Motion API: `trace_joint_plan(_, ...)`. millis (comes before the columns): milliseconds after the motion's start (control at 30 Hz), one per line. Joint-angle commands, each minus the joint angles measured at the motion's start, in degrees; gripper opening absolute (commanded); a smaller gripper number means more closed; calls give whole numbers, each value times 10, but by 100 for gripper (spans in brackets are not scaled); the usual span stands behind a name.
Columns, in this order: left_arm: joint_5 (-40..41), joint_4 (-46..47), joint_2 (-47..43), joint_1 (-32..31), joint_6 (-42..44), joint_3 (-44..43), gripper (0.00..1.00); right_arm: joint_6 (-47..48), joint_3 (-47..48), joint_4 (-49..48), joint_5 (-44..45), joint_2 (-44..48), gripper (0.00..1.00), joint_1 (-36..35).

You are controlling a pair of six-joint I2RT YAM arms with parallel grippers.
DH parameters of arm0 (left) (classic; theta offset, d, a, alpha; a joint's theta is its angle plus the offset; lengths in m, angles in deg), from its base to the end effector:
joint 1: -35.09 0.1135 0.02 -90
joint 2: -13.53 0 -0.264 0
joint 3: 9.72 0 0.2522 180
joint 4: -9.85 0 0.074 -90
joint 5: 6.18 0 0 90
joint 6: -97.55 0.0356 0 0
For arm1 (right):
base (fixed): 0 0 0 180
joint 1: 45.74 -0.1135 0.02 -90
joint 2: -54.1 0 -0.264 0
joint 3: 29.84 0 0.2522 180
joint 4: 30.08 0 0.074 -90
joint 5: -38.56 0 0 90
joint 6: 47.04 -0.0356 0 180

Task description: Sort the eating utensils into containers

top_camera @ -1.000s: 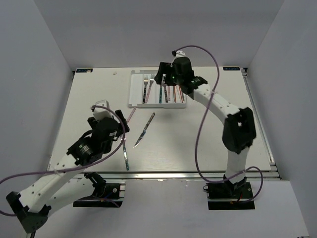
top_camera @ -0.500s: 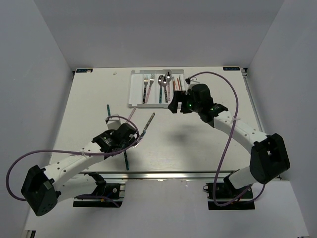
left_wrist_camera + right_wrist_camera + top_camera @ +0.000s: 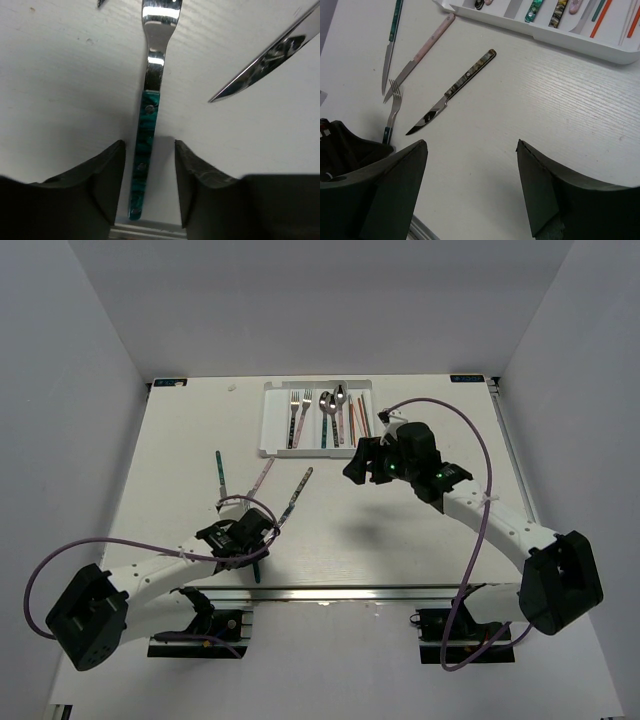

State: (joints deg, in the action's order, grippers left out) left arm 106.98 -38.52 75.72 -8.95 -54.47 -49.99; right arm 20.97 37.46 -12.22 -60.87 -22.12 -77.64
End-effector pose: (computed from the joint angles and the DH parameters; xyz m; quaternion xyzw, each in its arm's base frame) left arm 0.1296 -0.1059 0.1524 -0.1848 0.9480 -0.0150 0.2588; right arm 0.2547 0.1654 0.2816 -0.1162 0.8419 0.2991 0.4339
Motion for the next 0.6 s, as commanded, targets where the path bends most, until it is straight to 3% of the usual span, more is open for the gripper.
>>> trace_joint_plan(0,-26,38,16,0,-17,25,50,9,-9,-27,-12,26,76,-1)
trace_joint_plan(133,-42,39,41,1,1,23,17,8,-14,-30,-9,29,76,-1)
trace_joint_plan(433,-29,-12,50,1,29,-4,0,10,-26,-37,-9,39,76,-1)
trace_joint_plan(567,-12,-38,26,0,30,-22,0,13,-34,-54,-4,45,76,-1)
